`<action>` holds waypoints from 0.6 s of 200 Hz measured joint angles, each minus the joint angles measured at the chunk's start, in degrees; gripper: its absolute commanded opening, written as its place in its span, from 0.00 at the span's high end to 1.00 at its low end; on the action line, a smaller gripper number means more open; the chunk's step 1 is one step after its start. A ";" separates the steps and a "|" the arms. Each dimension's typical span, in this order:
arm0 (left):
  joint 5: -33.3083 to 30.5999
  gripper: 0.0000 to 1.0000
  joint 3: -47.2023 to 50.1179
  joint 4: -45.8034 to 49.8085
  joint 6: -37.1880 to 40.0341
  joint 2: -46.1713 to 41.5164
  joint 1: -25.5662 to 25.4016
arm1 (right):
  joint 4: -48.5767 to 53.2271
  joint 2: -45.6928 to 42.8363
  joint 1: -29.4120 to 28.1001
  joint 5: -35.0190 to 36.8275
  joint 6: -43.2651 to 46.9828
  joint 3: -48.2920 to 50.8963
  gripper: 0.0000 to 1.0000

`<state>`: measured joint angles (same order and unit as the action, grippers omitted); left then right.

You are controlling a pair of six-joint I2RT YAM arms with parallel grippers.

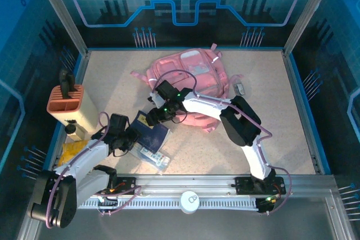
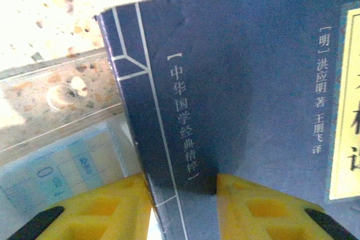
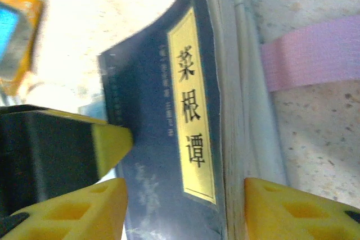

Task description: Pack books, pencil case, and school supplies into a backpack

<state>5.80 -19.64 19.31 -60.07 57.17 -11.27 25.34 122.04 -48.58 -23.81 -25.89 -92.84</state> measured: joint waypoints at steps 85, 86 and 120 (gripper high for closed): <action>0.04 0.56 1.05 -3.80 -3.45 -1.07 -0.76 | -1.84 -0.68 0.48 -0.11 -0.79 6.12 0.60; 0.04 0.56 1.09 -3.85 -3.52 -1.09 -0.79 | -1.84 -0.68 0.50 -0.09 -0.76 6.14 0.60; -0.02 0.59 2.19 -7.06 -6.67 -2.12 -2.14 | -2.45 -0.66 0.70 0.02 -1.03 7.28 0.63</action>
<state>5.78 -17.45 12.25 -66.74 55.05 -13.41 22.90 121.38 -47.88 -23.79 -26.92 -85.56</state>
